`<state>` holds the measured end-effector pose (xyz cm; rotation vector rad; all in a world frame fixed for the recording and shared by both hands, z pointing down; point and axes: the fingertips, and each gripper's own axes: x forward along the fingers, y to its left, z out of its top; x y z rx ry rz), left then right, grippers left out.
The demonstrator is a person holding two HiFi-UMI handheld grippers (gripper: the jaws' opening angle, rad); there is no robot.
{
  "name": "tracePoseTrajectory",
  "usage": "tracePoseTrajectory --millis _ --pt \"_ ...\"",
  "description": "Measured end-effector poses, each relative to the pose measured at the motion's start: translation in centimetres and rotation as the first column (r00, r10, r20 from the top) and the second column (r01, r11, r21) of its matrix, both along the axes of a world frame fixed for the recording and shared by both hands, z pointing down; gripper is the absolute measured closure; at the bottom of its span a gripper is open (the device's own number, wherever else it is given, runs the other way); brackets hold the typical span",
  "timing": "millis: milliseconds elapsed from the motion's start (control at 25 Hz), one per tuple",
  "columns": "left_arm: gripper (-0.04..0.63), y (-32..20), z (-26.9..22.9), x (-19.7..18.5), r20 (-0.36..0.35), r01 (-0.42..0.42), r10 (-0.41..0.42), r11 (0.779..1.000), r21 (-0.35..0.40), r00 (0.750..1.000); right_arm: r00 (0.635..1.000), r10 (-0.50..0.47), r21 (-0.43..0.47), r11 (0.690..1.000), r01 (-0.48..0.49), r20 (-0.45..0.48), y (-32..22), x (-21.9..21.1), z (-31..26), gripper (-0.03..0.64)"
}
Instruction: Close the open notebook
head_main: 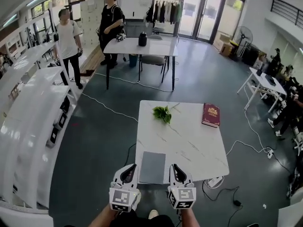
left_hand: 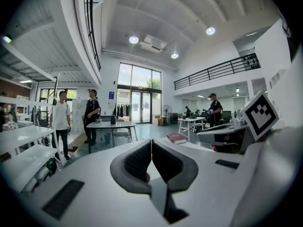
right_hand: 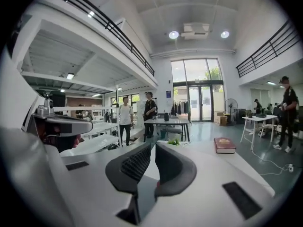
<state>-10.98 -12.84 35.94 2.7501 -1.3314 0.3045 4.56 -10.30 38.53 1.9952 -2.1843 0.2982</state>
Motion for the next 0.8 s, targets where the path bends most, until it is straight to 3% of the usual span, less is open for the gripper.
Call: tracePoseTrajectory --millis 440,800 --pt "0.571 2.7 -2.6 6.2 0.024 -0.179 0.178 0.983 0.049 0.984 0.986 0.168 0.065 0.984 -0.168 0.000 4.8 5.7 -2.4 0.600" --pt "0.571 3.0 -1.6 7.6 0.037 -0.212 0.210 0.977 0.035 0.977 0.984 0.177 0.058 0.982 -0.178 0.009 5.2 6.1 -1.6 0.600"
